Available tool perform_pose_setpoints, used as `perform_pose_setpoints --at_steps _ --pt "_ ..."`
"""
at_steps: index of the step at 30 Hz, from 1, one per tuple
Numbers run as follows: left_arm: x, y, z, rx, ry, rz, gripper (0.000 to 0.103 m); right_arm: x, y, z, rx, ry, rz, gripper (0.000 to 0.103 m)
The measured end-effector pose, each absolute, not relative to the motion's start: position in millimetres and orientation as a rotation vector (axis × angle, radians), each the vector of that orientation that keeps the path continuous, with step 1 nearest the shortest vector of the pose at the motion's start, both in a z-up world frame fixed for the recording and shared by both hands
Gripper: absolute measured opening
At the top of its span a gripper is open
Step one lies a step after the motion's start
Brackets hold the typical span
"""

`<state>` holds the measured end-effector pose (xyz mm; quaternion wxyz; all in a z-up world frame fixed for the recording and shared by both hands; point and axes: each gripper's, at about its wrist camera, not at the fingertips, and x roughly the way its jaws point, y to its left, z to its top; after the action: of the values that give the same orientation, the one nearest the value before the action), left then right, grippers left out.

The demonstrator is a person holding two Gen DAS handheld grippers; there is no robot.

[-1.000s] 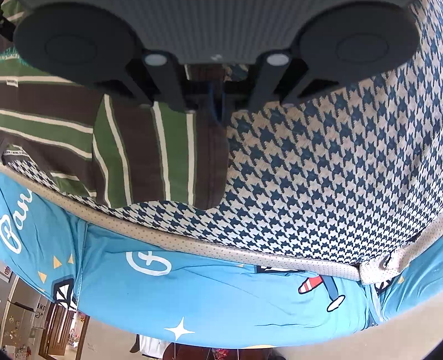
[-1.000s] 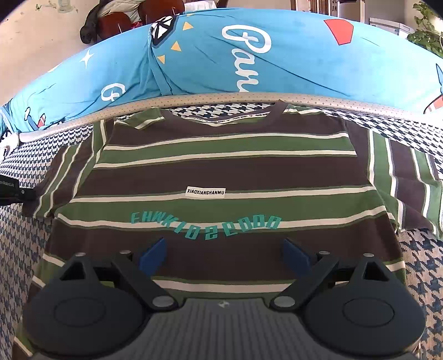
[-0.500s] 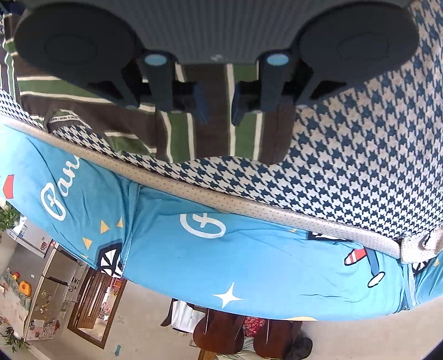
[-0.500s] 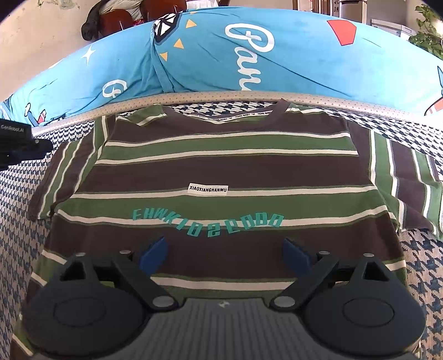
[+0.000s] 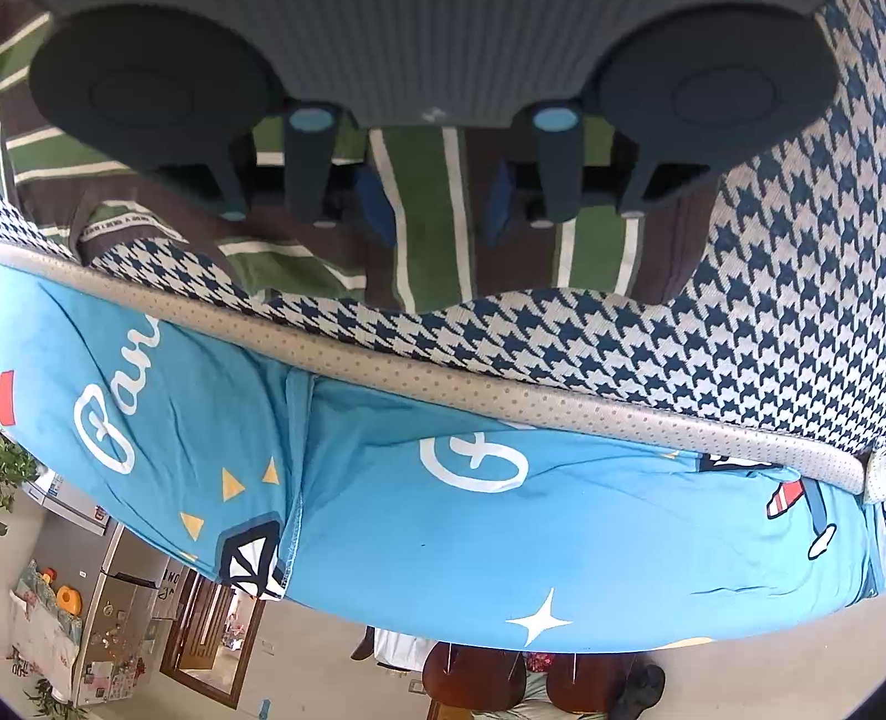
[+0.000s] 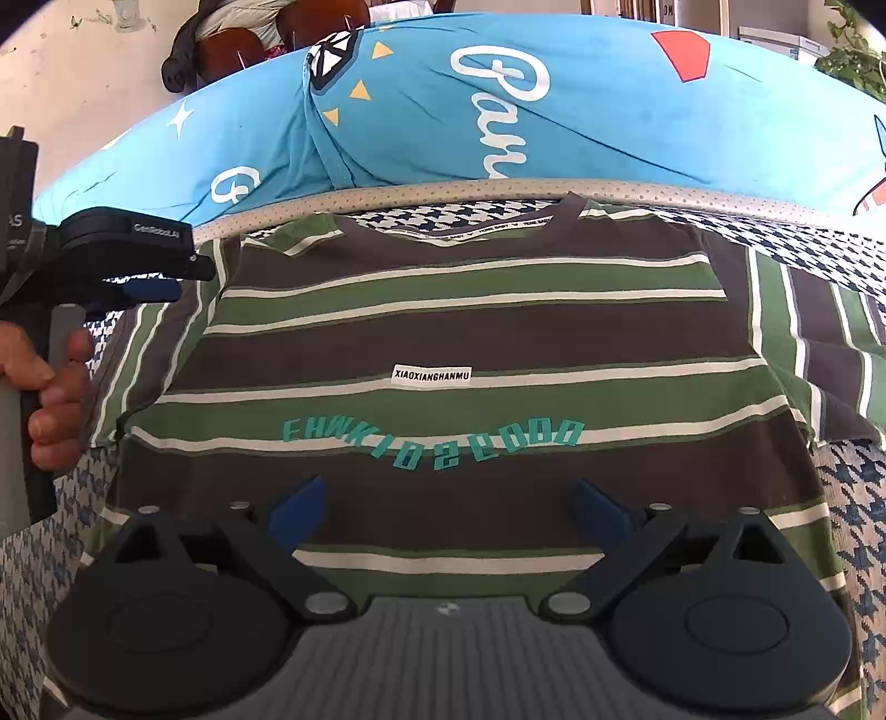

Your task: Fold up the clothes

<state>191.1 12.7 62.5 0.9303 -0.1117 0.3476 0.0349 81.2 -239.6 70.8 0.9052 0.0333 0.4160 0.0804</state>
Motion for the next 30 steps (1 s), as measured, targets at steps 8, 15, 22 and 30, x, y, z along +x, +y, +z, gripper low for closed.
perform_pose_setpoints --at_steps 8,15,22,30 --pt "196 16 47 -0.109 0.707 0.158 0.043 84 -240 71 0.045 0.88 0.19 0.099" --pt "196 26 44 -0.051 0.69 0.282 0.047 82 -239 70 0.013 0.888 0.189 0.099" --pt "196 46 47 -0.052 0.702 0.387 0.048 82 -241 71 0.017 0.898 0.186 0.099" --pt "170 20 72 -0.014 0.706 0.284 0.047 75 -251 76 0.036 0.907 0.208 0.099"
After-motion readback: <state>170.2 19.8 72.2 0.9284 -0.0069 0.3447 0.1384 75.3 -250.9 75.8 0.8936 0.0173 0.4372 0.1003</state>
